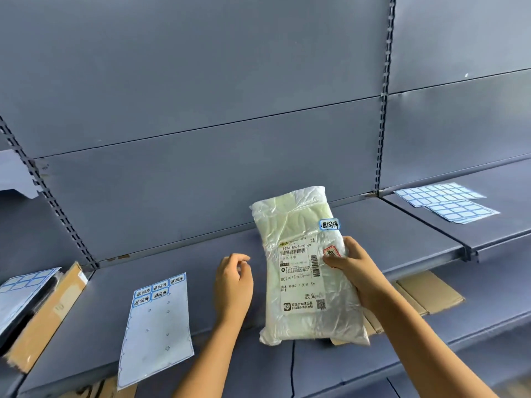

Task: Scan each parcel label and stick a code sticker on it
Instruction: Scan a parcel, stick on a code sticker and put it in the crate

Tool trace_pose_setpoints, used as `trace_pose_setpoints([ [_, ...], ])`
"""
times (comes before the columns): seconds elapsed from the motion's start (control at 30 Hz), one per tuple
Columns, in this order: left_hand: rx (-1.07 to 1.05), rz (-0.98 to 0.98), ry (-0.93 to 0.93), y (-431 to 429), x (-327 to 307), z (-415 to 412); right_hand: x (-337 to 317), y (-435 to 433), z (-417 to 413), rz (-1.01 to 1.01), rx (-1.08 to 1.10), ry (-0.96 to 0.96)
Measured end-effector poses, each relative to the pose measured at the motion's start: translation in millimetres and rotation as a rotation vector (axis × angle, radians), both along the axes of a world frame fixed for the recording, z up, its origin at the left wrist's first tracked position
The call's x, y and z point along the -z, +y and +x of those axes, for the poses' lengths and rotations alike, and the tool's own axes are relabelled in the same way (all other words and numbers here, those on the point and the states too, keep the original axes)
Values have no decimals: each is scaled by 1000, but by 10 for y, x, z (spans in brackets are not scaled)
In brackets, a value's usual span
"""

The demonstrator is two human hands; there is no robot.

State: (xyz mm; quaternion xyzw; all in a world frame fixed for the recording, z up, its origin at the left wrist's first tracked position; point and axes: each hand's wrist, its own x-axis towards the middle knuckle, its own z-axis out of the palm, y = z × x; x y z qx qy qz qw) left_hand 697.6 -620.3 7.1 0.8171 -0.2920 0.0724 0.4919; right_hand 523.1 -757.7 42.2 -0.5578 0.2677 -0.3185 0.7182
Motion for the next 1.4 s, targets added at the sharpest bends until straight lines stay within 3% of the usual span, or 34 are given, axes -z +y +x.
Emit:
trace_pose_setpoints([
  [0.3, 233, 46, 86, -194, 318, -1350, 302, -83, -1623, 96, 247, 7],
  [0.6, 729, 299, 10, -642, 633, -2637, 473, 440, -3531, 108, 689, -5],
  [0.87, 1121, 360, -43, -578, 726, -3505, 677, 1323, -4221, 191, 989, -27],
  [1.1, 1370, 528, -46, -147, 984, -4291, 915, 2086, -4857, 282, 1220, 3],
  [1.4, 1477, 622, -52, -187, 1080, -5311, 1048, 2139, -5734, 283, 1251, -38],
])
